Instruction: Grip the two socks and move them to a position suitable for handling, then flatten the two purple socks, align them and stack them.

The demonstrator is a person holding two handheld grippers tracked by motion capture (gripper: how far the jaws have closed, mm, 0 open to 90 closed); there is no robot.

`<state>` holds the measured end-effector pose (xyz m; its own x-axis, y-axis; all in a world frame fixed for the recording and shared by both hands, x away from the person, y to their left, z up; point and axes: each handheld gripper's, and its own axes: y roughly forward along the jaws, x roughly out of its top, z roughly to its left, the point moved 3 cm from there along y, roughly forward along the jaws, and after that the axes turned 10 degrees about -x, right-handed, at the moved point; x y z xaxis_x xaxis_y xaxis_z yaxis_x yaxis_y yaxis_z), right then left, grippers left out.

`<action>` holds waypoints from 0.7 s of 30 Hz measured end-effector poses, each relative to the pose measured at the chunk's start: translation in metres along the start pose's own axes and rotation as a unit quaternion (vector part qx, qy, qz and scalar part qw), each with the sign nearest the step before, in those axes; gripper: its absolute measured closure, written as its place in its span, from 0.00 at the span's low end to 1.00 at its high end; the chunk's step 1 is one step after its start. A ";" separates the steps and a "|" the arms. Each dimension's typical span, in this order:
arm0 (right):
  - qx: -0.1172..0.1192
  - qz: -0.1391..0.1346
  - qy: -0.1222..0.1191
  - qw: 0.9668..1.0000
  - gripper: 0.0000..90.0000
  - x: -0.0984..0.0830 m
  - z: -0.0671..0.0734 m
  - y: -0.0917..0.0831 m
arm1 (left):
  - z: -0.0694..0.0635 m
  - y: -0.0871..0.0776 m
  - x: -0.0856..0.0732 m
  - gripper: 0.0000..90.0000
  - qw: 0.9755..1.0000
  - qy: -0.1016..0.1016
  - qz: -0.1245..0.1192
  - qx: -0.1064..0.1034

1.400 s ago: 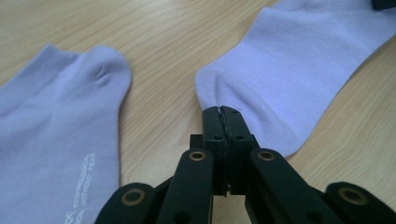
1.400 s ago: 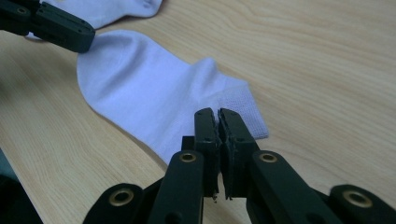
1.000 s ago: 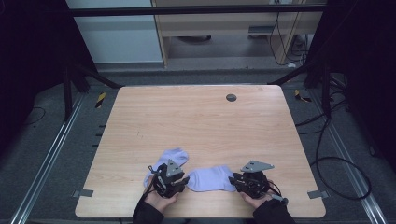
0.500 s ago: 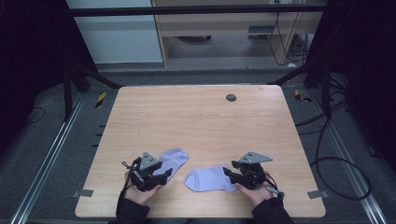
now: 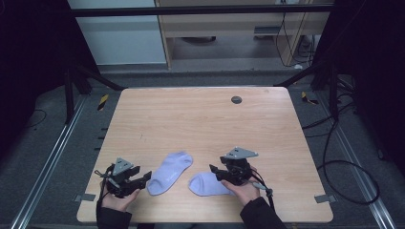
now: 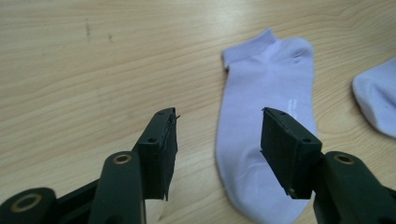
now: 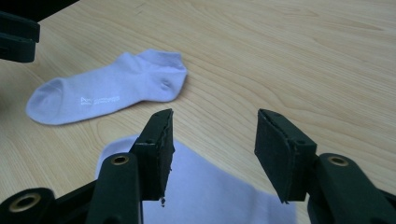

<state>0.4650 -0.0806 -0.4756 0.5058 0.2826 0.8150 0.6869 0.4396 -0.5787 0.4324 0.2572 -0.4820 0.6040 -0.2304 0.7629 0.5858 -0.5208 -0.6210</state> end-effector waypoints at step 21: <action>0.002 0.032 -0.021 0.999 0.58 0.029 0.051 0.077 | 0.001 0.017 -0.020 0.58 0.998 0.012 0.061 -0.004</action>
<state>0.5056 0.0053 -0.4950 0.5255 0.3464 0.7770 0.6521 0.4226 -0.6294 0.4312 0.2535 -0.5077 0.6569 -0.3116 0.6866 0.5045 -0.4950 -0.7074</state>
